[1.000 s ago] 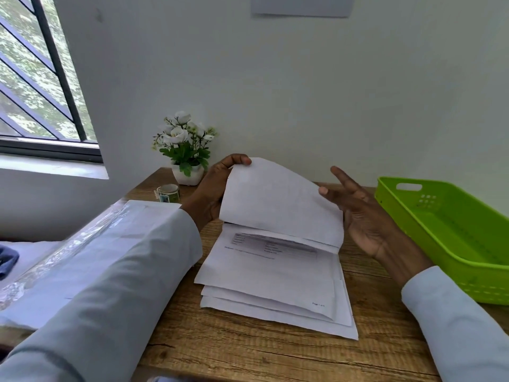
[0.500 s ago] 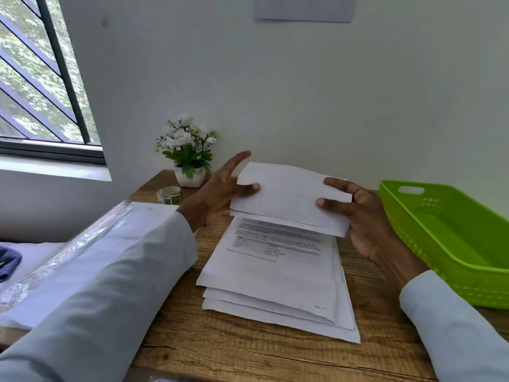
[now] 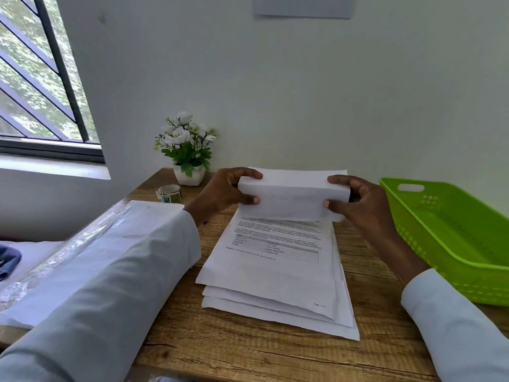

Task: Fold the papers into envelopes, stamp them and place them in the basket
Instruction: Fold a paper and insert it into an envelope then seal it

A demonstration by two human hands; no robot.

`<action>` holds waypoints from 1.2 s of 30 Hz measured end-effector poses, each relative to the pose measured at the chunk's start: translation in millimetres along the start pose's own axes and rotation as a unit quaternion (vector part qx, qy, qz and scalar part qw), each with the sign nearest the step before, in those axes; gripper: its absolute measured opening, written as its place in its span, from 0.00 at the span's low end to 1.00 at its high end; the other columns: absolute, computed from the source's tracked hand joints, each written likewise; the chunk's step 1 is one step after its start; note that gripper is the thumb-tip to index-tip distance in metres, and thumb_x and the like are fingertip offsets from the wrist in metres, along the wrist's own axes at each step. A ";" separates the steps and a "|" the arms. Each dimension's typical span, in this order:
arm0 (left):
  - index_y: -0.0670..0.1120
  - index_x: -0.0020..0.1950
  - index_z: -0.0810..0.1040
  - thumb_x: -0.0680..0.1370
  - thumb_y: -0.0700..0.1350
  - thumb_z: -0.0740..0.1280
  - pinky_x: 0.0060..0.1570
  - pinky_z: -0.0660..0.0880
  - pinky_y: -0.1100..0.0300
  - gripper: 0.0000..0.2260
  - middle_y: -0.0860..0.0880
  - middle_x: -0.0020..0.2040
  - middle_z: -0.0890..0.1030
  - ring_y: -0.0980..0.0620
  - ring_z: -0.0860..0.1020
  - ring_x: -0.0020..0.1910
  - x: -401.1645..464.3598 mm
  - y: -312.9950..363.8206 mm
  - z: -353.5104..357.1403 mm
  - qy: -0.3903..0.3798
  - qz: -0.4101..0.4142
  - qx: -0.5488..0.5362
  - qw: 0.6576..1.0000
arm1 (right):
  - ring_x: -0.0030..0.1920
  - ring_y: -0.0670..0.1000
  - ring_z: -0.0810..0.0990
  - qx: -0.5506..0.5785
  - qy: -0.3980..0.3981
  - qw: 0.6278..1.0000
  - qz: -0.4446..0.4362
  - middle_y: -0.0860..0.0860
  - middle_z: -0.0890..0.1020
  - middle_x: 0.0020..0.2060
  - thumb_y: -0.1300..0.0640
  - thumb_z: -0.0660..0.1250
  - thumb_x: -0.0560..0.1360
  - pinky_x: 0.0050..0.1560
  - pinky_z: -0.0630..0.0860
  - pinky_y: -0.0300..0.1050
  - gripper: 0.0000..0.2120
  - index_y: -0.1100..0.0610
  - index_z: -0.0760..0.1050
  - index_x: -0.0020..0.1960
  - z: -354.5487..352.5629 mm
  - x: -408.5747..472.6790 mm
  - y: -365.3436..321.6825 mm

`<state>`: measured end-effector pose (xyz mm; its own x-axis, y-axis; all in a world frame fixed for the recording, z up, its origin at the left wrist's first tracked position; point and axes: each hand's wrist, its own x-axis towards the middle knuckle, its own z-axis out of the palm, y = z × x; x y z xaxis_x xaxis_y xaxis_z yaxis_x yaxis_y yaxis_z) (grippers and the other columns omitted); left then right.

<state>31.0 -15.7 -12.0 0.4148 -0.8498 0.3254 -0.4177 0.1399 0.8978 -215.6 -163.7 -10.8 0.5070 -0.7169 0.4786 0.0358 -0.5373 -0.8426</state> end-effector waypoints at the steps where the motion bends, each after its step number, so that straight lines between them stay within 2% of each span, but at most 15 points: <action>1: 0.41 0.56 0.81 0.67 0.31 0.77 0.43 0.78 0.68 0.19 0.52 0.55 0.80 0.58 0.79 0.49 0.4 -1.7 -0.2 -0.008 0.009 0.035 0.999 | 0.42 0.40 0.81 -0.002 0.006 1.000 -0.001 0.51 0.83 0.50 0.71 0.77 0.66 0.40 0.79 0.32 0.23 0.56 0.81 0.59 -0.3 0.7 0.4; 4: 0.45 0.54 0.83 0.68 0.38 0.78 0.46 0.76 0.69 0.16 0.51 0.52 0.83 0.55 0.80 0.48 1.8 -7.3 0.3 -0.005 0.050 0.190 0.980 | 0.45 0.47 0.82 -0.024 0.008 1.000 -0.005 0.52 0.84 0.49 0.69 0.77 0.67 0.44 0.81 0.37 0.21 0.56 0.81 0.57 0.3 0.5 2.3; 7: 0.47 0.51 0.85 0.70 0.45 0.77 0.43 0.76 0.60 0.10 0.52 0.48 0.84 0.52 0.80 0.46 1.5 -8.9 1.5 0.051 0.053 0.276 0.958 | 0.48 0.53 0.82 -0.088 0.023 0.995 -0.036 0.54 0.83 0.48 0.63 0.77 0.70 0.45 0.78 0.36 0.11 0.50 0.81 0.46 2.0 0.3 2.1; 10: 0.49 0.52 0.85 0.70 0.48 0.77 0.44 0.74 0.59 0.12 0.50 0.55 0.80 0.51 0.78 0.51 0.5 -9.2 2.9 0.083 0.058 0.356 0.929 | 0.52 0.56 0.81 -0.127 0.016 0.990 -0.054 0.58 0.80 0.53 0.60 0.79 0.69 0.50 0.78 0.44 0.19 0.41 0.72 0.41 3.5 3.9 4.1; 12: 0.49 0.53 0.85 0.70 0.50 0.76 0.49 0.75 0.56 0.13 0.49 0.59 0.79 0.50 0.77 0.54 -1.3 -6.1 4.4 0.072 0.047 0.381 0.920 | 0.52 0.51 0.81 -0.087 -0.002 0.995 -0.039 0.54 0.81 0.54 0.60 0.78 0.69 0.50 0.78 0.40 0.14 0.45 0.77 0.46 2.9 3.6 1.7; 14: 0.51 0.54 0.84 0.71 0.53 0.75 0.54 0.76 0.50 0.13 0.51 0.55 0.83 0.51 0.80 0.52 -3.6 0.5 7.6 0.042 0.063 0.396 0.915 | 0.45 0.43 0.82 -0.020 -0.024 0.999 -0.020 0.49 0.85 0.47 0.62 0.76 0.71 0.44 0.77 0.31 0.08 0.56 0.82 0.49 2.9 3.2 -0.6; 15: 0.52 0.54 0.84 0.71 0.54 0.75 0.54 0.76 0.49 0.13 0.53 0.53 0.84 0.52 0.80 0.50 -4.8 4.7 10.8 0.024 0.079 0.410 0.908 | 0.40 0.39 0.82 0.000 -0.034 0.999 -0.019 0.45 0.86 0.41 0.63 0.75 0.72 0.41 0.76 0.30 0.06 0.58 0.83 0.48 3.1 2.2 -2.8; 17: 0.53 0.55 0.83 0.72 0.56 0.73 0.46 0.74 0.57 0.14 0.55 0.49 0.84 0.53 0.80 0.45 -5.1 13.3 18.5 -0.014 0.093 0.417 0.904 | 0.37 0.37 0.82 0.037 -0.042 0.998 -0.023 0.41 0.86 0.35 0.65 0.74 0.72 0.39 0.75 0.30 0.05 0.58 0.83 0.47 4.5 0.5 -6.7; 19: 0.51 0.54 0.83 0.73 0.57 0.72 0.38 0.69 0.61 0.14 0.56 0.45 0.83 0.55 0.76 0.40 -4.0 21.3 27.8 -0.047 0.091 0.406 0.908 | 0.38 0.40 0.83 0.074 -0.033 0.997 -0.021 0.42 0.86 0.37 0.64 0.75 0.72 0.40 0.77 0.33 0.06 0.57 0.84 0.47 5.7 0.0 -10.4; 23: 0.49 0.39 0.81 0.72 0.52 0.75 0.31 0.66 0.65 0.09 0.53 0.33 0.78 0.59 0.71 0.29 -0.9 33.8 38.6 -0.097 0.070 0.277 0.953 | 0.42 0.48 0.82 0.204 -0.003 0.978 0.034 0.48 0.86 0.41 0.59 0.76 0.69 0.41 0.79 0.41 0.08 0.56 0.83 0.48 3.8 -1.9 -16.3; 25: 0.42 0.42 0.83 0.71 0.49 0.76 0.32 0.69 0.66 0.10 0.48 0.34 0.80 0.58 0.73 0.31 -0.6 40.5 39.4 -0.105 0.047 0.207 0.972 | 0.45 0.49 0.82 0.281 0.006 0.957 0.074 0.49 0.85 0.45 0.59 0.74 0.69 0.42 0.79 0.42 0.12 0.57 0.82 0.53 3.1 -1.9 -16.4; 27: 0.38 0.46 0.83 0.71 0.48 0.77 0.34 0.71 0.64 0.14 0.45 0.38 0.82 0.56 0.76 0.34 -1.8 47.0 40.2 -0.101 0.025 0.138 0.985 | 0.47 0.49 0.83 0.325 -0.010 0.938 0.117 0.50 0.85 0.48 0.60 0.72 0.72 0.44 0.81 0.44 0.14 0.57 0.79 0.57 6.1 -3.2 -15.4; 30: 0.34 0.50 0.80 0.75 0.50 0.72 0.38 0.73 0.58 0.18 0.39 0.41 0.82 0.50 0.77 0.37 -2.8 53.4 44.7 -0.104 -0.028 0.044 0.993 | 0.48 0.51 0.85 0.332 -0.056 0.925 0.174 0.52 0.86 0.49 0.60 0.71 0.74 0.47 0.83 0.47 0.11 0.57 0.78 0.56 15.8 -6.8 -11.2; 32: 0.34 0.53 0.80 0.78 0.49 0.69 0.43 0.75 0.55 0.17 0.36 0.47 0.83 0.47 0.79 0.41 -2.7 53.9 46.6 -0.113 -0.063 -0.005 0.992 | 0.49 0.53 0.85 0.331 -0.045 0.924 0.186 0.55 0.86 0.50 0.60 0.72 0.72 0.47 0.84 0.47 0.13 0.60 0.79 0.56 20.2 -5.4 -8.8; 36: 0.44 0.55 0.84 0.76 0.45 0.71 0.36 0.77 0.63 0.09 0.47 0.46 0.85 0.53 0.81 0.41 -3.8 48.7 46.3 -0.126 -0.116 -0.024 0.985 | 0.50 0.54 0.86 0.352 -0.009 0.918 0.184 0.57 0.86 0.52 0.60 0.71 0.73 0.45 0.83 0.45 0.14 0.62 0.80 0.58 21.6 -0.8 -6.0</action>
<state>-28.3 -29.2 16.7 0.2775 -0.9602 0.0312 -0.2935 -0.0538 0.9545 -197.7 -150.3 -11.5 0.6101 -0.7814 0.1309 0.4037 0.1645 -0.9000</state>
